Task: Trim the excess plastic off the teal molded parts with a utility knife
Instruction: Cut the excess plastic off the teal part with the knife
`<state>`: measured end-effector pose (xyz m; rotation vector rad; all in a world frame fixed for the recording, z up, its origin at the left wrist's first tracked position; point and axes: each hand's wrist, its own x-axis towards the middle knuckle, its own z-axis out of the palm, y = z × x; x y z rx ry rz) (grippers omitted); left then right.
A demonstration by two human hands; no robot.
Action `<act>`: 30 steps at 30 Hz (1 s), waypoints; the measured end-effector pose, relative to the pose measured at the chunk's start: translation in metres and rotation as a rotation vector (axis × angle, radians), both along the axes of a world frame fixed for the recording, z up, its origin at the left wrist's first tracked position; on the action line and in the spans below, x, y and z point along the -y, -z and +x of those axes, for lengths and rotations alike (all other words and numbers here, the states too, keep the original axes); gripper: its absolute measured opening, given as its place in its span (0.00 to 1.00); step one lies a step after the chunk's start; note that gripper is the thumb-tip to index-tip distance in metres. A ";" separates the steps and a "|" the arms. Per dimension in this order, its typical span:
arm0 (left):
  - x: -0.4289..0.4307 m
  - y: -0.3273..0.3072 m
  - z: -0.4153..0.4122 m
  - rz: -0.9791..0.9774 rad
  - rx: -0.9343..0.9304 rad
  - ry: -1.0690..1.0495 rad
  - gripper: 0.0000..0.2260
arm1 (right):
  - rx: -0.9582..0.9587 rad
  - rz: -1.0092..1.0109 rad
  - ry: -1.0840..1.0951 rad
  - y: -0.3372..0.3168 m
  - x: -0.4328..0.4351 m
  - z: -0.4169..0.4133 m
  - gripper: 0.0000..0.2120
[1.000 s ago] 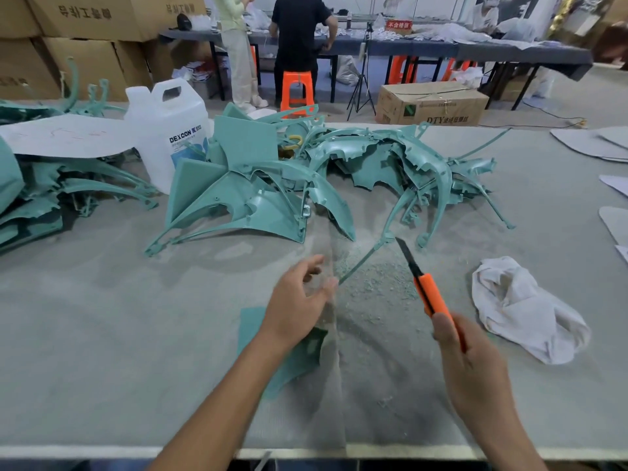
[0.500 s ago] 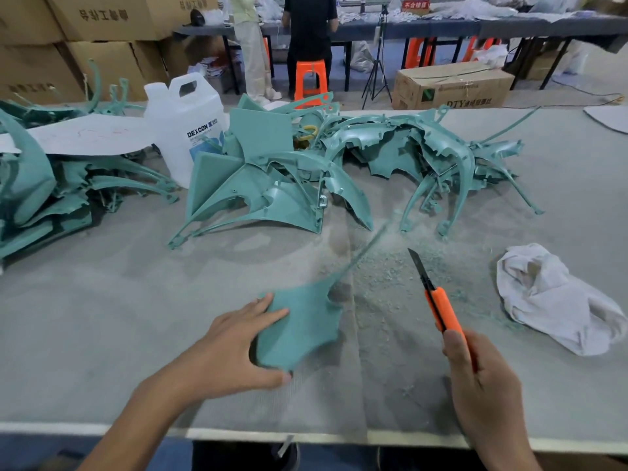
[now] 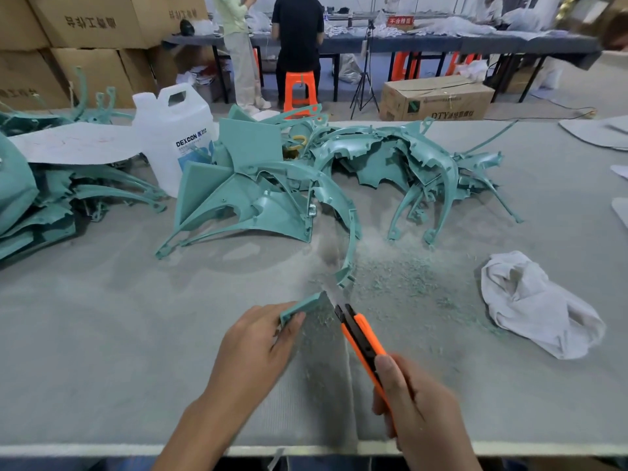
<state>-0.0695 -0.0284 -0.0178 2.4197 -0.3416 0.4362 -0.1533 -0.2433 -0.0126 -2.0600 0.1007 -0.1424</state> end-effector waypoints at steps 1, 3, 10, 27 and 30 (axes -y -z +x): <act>0.000 -0.001 -0.001 0.001 0.011 -0.004 0.20 | -0.011 -0.049 0.007 -0.001 0.002 0.003 0.16; -0.001 -0.001 -0.001 0.007 0.028 0.004 0.19 | -0.015 -0.149 0.071 -0.006 0.012 0.011 0.16; 0.011 -0.005 0.002 0.041 0.094 -0.018 0.18 | 0.068 -0.218 0.138 -0.031 0.023 0.012 0.20; 0.031 -0.043 -0.015 0.018 0.226 0.022 0.12 | 0.275 -0.227 0.201 -0.052 0.014 -0.004 0.19; 0.035 -0.047 -0.016 0.016 0.247 0.082 0.10 | 0.308 -0.228 0.129 -0.052 0.004 -0.006 0.12</act>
